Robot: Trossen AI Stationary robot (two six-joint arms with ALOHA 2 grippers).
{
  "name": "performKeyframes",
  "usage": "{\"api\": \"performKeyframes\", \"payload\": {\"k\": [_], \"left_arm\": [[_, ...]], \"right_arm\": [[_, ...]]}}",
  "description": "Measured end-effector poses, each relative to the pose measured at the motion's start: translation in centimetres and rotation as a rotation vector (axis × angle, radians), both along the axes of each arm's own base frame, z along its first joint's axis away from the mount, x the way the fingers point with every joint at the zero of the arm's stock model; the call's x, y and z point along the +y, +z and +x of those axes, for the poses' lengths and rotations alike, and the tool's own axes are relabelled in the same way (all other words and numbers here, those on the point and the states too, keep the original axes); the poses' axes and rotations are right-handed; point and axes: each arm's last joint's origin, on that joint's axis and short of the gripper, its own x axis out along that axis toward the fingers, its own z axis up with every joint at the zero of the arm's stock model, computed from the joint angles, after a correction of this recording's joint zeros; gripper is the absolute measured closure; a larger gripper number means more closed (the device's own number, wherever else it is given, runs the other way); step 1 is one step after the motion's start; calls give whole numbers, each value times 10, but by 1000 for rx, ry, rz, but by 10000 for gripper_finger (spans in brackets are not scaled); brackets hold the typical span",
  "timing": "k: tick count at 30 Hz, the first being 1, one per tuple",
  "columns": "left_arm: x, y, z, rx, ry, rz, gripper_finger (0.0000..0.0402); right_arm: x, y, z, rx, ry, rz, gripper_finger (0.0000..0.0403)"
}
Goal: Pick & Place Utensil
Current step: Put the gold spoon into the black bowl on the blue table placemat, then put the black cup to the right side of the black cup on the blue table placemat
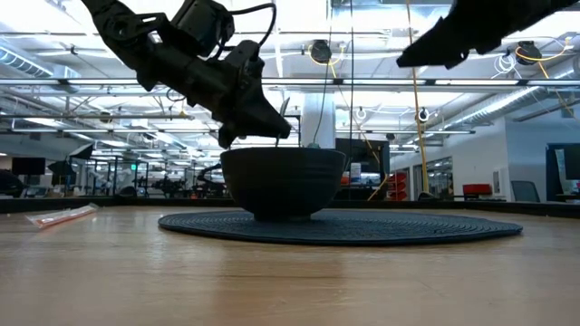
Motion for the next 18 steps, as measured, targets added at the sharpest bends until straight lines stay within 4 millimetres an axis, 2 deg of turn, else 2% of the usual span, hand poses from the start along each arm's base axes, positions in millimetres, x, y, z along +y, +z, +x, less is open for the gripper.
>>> {"api": "performKeyframes", "payload": {"k": [6,18], "left_arm": [[1,0,0,2,28,2,318],[2,0,0,5,71,15,288]], "right_arm": [[-1,-14,-3,2,-7,14,265],[-2,-15,-3,-6,-7,18,269]]}}
